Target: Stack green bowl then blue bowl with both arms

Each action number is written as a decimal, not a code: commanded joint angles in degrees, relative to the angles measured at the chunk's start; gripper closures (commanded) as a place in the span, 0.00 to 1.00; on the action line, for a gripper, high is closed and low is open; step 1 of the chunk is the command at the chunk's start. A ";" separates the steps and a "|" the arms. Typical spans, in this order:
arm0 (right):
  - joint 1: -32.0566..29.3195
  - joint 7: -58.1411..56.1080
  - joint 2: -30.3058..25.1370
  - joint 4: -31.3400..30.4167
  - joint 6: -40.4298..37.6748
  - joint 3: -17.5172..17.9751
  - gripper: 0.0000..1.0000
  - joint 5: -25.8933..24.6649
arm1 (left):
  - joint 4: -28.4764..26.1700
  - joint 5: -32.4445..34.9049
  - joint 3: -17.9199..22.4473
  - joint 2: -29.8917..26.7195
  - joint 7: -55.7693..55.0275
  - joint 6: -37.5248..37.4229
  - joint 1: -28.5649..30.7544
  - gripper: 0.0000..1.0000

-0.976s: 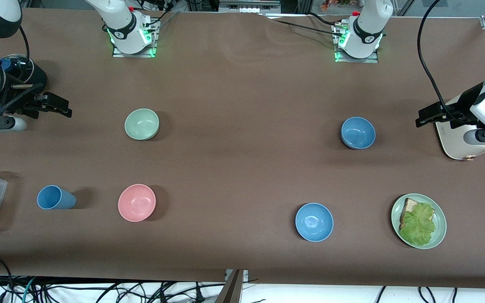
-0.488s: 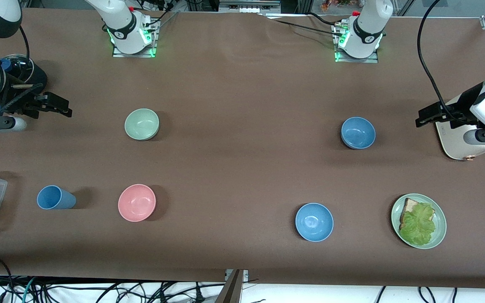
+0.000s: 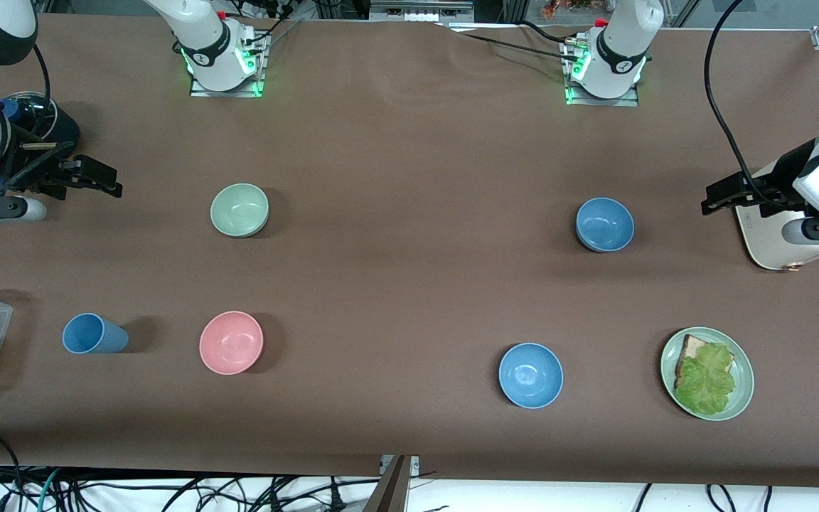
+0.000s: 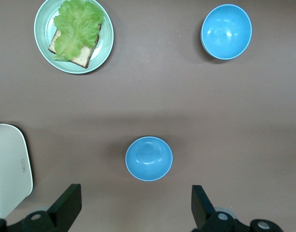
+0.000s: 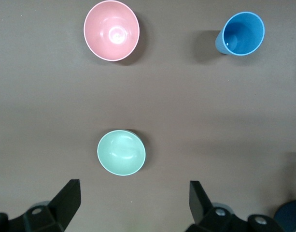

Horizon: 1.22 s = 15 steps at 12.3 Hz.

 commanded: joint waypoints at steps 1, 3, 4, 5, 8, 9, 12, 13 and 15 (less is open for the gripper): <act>-0.64 -0.53 0.06 0.40 -0.82 0.43 0.01 -0.20 | 2.01 0.80 0.08 0.92 0.22 -1.01 -0.01 0.00; -0.64 -0.53 -0.03 0.31 -0.82 0.43 0.01 -0.29 | 2.01 0.71 0.08 0.92 0.22 -1.01 -0.01 0.00; -0.64 -0.53 0.06 0.31 -0.82 0.43 0.01 -0.29 | 2.09 0.71 0.08 0.92 0.22 -1.01 -0.01 0.00; -0.64 -0.53 -0.03 0.31 -0.82 0.43 0.01 -0.29 | 2.01 0.71 0.08 0.92 0.22 -1.01 -0.19 0.00; -0.64 -0.53 -0.03 0.14 -0.82 0.43 0.01 -0.29 | 2.01 0.71 -0.01 0.92 0.22 -1.01 -0.36 0.00; -0.64 -0.53 -0.03 0.14 -0.82 0.51 0.01 -0.29 | 2.01 0.71 0.08 0.92 0.22 -1.01 -0.28 0.00; -0.64 -0.53 -0.03 0.14 -0.82 0.43 0.01 -0.29 | 2.01 0.71 0.08 0.92 0.22 -1.01 -0.19 0.00; -0.64 -0.53 -0.03 0.14 -0.82 0.43 0.01 -0.29 | 2.01 0.71 0.08 0.92 0.22 -1.01 -0.19 0.00; -0.64 -0.44 -0.29 -0.47 -0.82 0.43 0.01 -0.29 | 2.01 0.71 0.08 0.92 0.22 -1.01 -0.19 0.00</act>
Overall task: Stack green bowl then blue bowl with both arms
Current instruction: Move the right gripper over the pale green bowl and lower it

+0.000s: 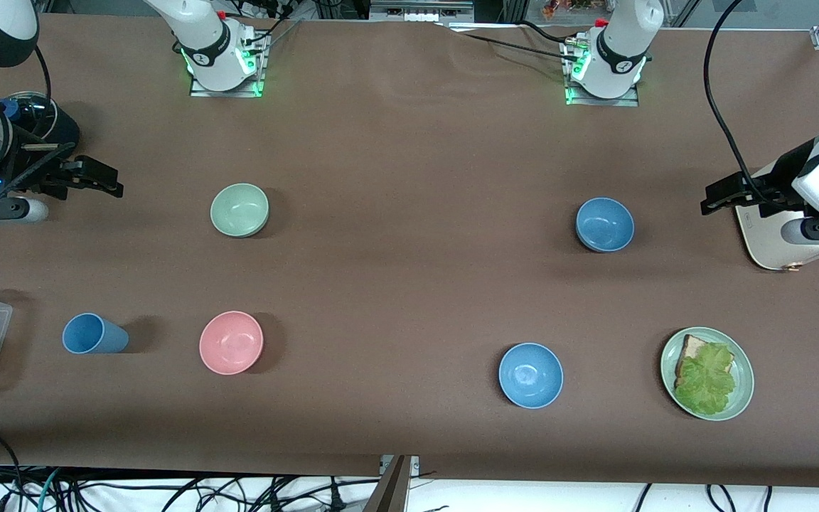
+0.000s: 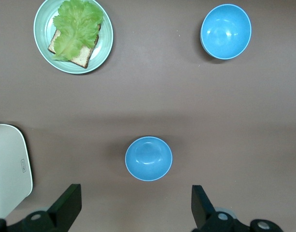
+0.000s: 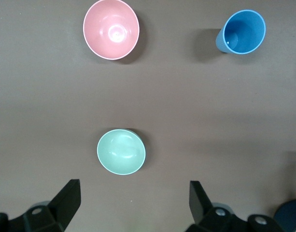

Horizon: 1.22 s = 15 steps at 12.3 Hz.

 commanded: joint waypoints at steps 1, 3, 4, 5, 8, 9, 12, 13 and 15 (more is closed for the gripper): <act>-0.55 -0.44 -0.46 -0.84 -0.62 0.51 0.01 -0.29 | 2.01 0.62 0.11 0.92 0.22 -1.01 -0.05 0.00; -0.55 -0.26 -0.55 -2.50 0.34 0.51 0.01 -0.20 | 2.01 0.62 0.11 0.92 0.22 -1.01 -0.05 0.00; -0.55 -0.35 -0.55 -3.47 1.30 0.51 0.01 -0.20 | 2.01 0.62 0.11 0.92 0.22 -1.01 -0.05 0.00; -0.55 -0.35 -0.47 -4.43 2.01 0.51 0.01 -0.20 | 2.01 0.62 0.11 0.92 0.22 -1.01 0.04 0.00; -0.55 -0.26 -0.64 -10.57 6.74 0.51 0.01 -0.20 | 2.01 0.71 0.11 0.92 0.22 -1.01 0.04 0.00; -0.55 -0.26 -1.08 -13.82 9.72 0.51 0.01 -0.20 | 2.01 0.62 0.11 0.92 0.22 -1.01 0.13 0.00; -0.46 -0.17 -3.36 -25.67 20.44 0.78 0.01 -0.20 | 2.01 0.62 0.11 0.92 0.22 -1.01 0.13 0.00; -0.46 -0.17 -4.32 -29.72 24.13 0.87 0.01 -0.11 | 2.01 0.71 0.11 0.92 0.22 -1.01 0.13 0.00; 0.50 0.62 -5.12 -36.58 31.25 1.30 0.01 0.15 | 2.01 0.71 0.11 0.92 0.22 -1.01 0.13 0.00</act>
